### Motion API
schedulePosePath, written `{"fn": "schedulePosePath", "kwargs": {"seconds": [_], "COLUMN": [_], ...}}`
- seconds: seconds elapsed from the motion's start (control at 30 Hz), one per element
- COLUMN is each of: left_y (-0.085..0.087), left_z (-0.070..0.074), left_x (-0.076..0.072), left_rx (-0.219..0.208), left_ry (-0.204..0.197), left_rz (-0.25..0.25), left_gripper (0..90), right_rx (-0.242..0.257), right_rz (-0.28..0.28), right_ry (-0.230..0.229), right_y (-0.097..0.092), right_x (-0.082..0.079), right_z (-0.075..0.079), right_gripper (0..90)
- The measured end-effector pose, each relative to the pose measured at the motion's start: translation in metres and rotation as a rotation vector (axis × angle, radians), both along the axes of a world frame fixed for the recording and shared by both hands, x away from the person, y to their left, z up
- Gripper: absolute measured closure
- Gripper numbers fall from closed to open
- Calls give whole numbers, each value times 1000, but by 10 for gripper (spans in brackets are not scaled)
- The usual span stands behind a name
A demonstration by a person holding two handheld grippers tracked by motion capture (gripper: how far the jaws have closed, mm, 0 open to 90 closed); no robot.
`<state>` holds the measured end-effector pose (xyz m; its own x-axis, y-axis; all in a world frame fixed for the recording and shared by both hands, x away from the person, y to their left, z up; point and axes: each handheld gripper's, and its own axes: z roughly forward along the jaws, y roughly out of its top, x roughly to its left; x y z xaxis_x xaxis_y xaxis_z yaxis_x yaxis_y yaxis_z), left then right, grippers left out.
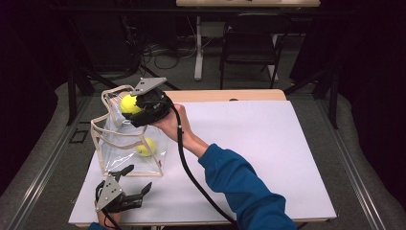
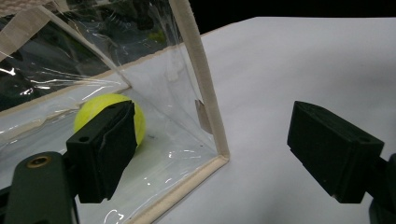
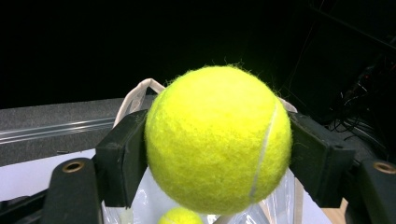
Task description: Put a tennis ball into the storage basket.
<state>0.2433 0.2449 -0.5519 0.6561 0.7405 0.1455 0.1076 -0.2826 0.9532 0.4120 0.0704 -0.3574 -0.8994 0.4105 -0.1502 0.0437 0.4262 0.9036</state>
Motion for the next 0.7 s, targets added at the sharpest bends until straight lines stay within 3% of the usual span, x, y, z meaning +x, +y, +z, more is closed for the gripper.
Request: {"fn": "schedulePosePath", "kwargs": {"seconds": [0.7], "left_y": [0], "left_z": [0], "left_x": [0], "left_rx": [-3], "left_ry": [0], "left_rz": [-1], "left_gripper": [158], "right_rx": [-32], "right_rz": [19], "right_ry": [25], "right_y": [11], "right_x": [2], "right_z": [-8], "right_gripper": [261]}}
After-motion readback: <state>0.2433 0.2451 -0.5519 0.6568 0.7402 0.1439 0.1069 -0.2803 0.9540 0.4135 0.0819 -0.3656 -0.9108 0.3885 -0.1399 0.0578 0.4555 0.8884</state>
